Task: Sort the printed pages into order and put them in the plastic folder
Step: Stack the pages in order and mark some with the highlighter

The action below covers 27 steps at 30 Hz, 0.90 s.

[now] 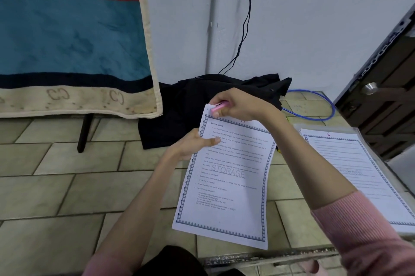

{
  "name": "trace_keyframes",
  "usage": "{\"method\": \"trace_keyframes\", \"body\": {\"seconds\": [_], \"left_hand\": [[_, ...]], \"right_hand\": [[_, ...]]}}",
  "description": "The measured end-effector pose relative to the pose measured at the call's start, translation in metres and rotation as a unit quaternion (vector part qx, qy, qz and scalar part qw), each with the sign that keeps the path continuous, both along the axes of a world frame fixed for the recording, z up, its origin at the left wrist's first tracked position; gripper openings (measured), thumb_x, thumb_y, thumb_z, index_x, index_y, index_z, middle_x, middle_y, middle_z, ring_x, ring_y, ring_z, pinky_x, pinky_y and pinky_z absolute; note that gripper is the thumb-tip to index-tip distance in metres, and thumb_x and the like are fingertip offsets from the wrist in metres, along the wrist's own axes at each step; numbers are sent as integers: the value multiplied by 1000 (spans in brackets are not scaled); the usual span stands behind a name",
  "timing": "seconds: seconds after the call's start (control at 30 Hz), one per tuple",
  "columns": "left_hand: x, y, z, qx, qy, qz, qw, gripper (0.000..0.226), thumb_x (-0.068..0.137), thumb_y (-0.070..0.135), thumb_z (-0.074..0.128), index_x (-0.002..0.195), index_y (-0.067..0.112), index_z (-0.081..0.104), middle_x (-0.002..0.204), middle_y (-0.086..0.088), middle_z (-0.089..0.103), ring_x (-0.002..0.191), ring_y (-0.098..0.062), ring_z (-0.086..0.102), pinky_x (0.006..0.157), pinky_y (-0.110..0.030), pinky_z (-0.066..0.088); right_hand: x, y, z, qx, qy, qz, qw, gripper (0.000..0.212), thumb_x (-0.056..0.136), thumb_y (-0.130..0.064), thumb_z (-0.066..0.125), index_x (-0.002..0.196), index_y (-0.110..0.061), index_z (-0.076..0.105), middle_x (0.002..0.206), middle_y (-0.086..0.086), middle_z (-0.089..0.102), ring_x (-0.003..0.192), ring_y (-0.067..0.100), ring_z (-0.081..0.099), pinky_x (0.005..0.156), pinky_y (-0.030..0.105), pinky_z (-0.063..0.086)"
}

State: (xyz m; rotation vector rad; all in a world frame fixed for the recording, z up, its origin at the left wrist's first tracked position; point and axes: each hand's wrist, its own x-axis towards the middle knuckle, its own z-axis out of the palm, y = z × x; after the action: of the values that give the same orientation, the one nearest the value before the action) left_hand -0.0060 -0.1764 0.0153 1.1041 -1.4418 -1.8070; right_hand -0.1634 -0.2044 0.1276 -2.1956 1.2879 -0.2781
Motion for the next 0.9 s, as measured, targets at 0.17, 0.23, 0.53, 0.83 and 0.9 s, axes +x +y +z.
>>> {"method": "trace_keyframes", "body": {"seconds": [0.17, 0.23, 0.53, 0.83, 0.9], "left_hand": [[-2, 1, -1, -3, 9, 3, 1000, 25, 90, 10, 58, 115, 13, 60, 115, -7, 67, 103, -20, 66, 85, -32, 56], [-2, 2, -3, 3, 17, 7, 1000, 22, 90, 12, 58, 112, 18, 61, 115, -6, 67, 105, -20, 66, 89, -36, 54], [1, -3, -16, 13, 31, 25, 999, 30, 89, 11, 60, 119, 11, 59, 119, -13, 65, 109, -28, 64, 97, -48, 48], [-1, -5, -24, 20, 6, 40, 999, 28, 90, 11, 60, 118, 9, 59, 118, -13, 66, 107, -27, 64, 96, -47, 49], [-1, -5, -26, 23, -2, 35, 999, 25, 89, 12, 60, 114, 12, 61, 115, -10, 67, 105, -26, 65, 95, -45, 50]], "right_hand": [[4, -4, -1, -12, 28, 5, 1000, 22, 88, -25, 64, 107, -14, 64, 92, -5, 63, 84, 11, 57, 74, 22, 44], [6, -5, -3, -23, 34, 9, 999, 19, 88, -24, 64, 105, -14, 64, 87, -6, 62, 79, 9, 56, 74, 24, 43], [7, -2, -17, -53, -7, 1, 999, 20, 87, -21, 66, 106, -16, 67, 73, -19, 53, 76, -2, 49, 90, 35, 39], [9, -2, -31, -55, -9, -18, 998, 25, 90, -19, 61, 115, -16, 63, 77, -18, 46, 85, 2, 47, 105, 44, 32], [7, -3, -37, -50, -13, -24, 998, 23, 90, -18, 61, 113, -17, 63, 78, -19, 46, 92, 7, 45, 105, 43, 30]]}}
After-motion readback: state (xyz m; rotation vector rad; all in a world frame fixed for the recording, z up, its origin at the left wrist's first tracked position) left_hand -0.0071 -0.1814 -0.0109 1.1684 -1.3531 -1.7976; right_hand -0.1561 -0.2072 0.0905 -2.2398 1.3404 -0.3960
